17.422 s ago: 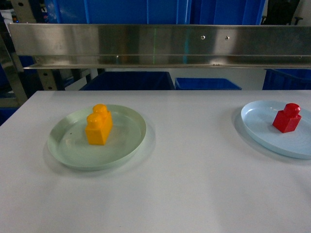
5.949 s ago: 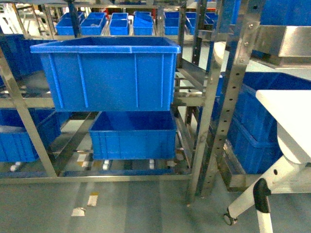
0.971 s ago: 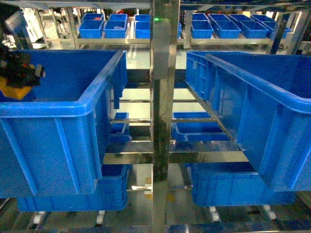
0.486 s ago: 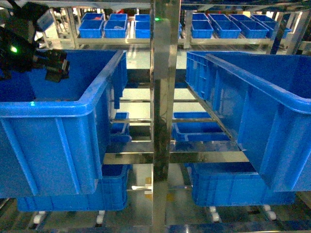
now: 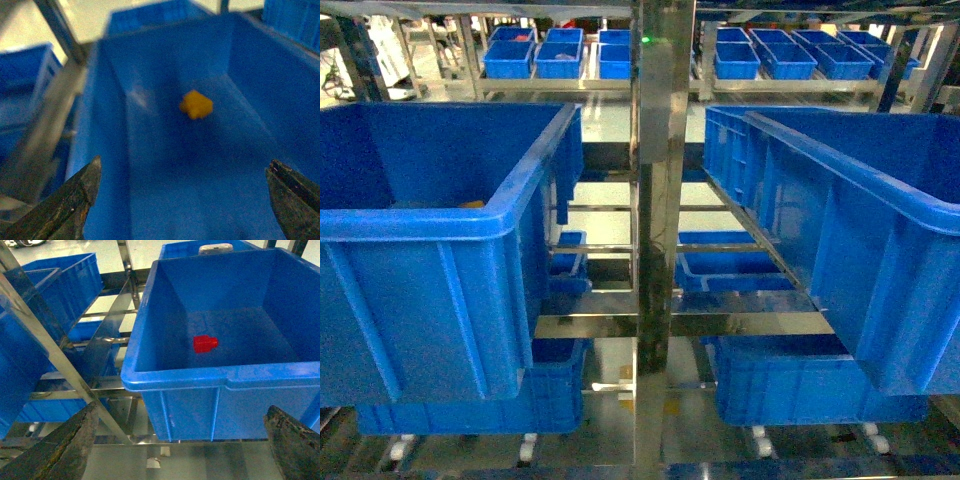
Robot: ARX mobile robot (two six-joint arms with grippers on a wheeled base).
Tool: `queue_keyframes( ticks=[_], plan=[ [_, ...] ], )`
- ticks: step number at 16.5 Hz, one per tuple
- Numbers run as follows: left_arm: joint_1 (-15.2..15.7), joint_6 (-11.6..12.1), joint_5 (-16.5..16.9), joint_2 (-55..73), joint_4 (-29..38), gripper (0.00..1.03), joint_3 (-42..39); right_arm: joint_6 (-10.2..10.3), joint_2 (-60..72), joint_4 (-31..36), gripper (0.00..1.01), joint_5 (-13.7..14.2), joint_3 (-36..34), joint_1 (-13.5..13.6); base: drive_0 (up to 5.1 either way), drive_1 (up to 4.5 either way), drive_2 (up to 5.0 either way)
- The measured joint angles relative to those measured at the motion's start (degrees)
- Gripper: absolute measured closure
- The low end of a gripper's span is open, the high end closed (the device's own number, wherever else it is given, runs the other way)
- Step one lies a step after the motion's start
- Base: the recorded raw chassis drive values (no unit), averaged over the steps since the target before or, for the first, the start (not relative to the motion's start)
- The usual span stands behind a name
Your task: Sort and place red and yellow blocks in left bins
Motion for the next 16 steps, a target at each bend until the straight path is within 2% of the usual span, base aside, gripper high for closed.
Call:
queue_keyframes(
  ticks=[1, 2, 3, 4, 5, 6, 7, 8, 9, 13, 14, 16],
  plan=[
    [1.9, -1.7, 0.6, -6.2, 1.6, 0.05, -1.3, 0.0, 0.0, 0.0, 0.03, 0.0, 0.0, 0.0, 0.0, 0.0, 0.0],
    [0.5, -4.3, 0.5, -11.1, 1.3, 0.05, -2.3, 0.0, 0.0, 0.0, 0.03, 0.0, 0.0, 0.0, 0.0, 0.0, 0.0],
    [-2.6, -5.7, -1.4, -13.6, 4.1, 0.05, -3.6, 0.0, 0.0, 0.0, 0.03, 0.0, 0.0, 0.0, 0.0, 0.0, 0.0],
    [-4.5, -6.4, -2.6, -14.1, 4.6, 0.05, -3.8, 0.0, 0.0, 0.0, 0.03, 0.0, 0.0, 0.0, 0.0, 0.0, 0.0],
    [-4.3, -7.0, -3.2, -13.6, 4.5, 0.05, -3.9, 0.0, 0.0, 0.0, 0.03, 0.0, 0.0, 0.0, 0.0, 0.0, 0.0],
    [-4.0, -8.9, -4.2, -13.4, 9.7, 0.09, -6.0, -1.0, -0.7, 10.7, 0.09, 4.7, -3.5, 1.4, 0.0, 0.0, 0.0],
    [-4.9, -12.2, -5.8, -15.4, 17.1, 0.19, -10.7, -2.6, -4.0, 21.1, 0.22, 8.6, -9.6, 3.7, 0.0, 0.0, 0.0],
    [-7.2, -15.5, -7.0, -19.0, 22.2, 0.32, -17.0, -3.6, -6.1, 27.1, 0.35, 9.3, -14.2, 4.1, 0.0, 0.0, 0.0],
    [-9.3, -17.5, -8.3, -22.1, 25.0, 0.47, -22.2, -3.9, -7.3, 29.0, 0.48, 10.4, -16.5, 3.9, 0.0, 0.0, 0.0],
    [-13.7, -19.0, -13.6, -30.0, 28.0, 0.97, -34.5, -4.7, -14.3, 29.1, 1.0, 10.3, -23.3, 3.7, 0.0, 0.0, 0.0],
    [-14.8, -19.1, -14.3, -31.9, 28.3, 1.01, -36.3, -4.7, -15.9, 28.5, 0.99, 10.3, -24.6, 3.7, 0.0, 0.0, 0.0],
    [-16.7, -19.2, -16.4, -35.8, 28.0, 1.01, -40.0, -4.7, -19.2, 27.1, 0.99, 10.3, -26.5, 3.7, 0.0, 0.0, 0.0]
  ],
)
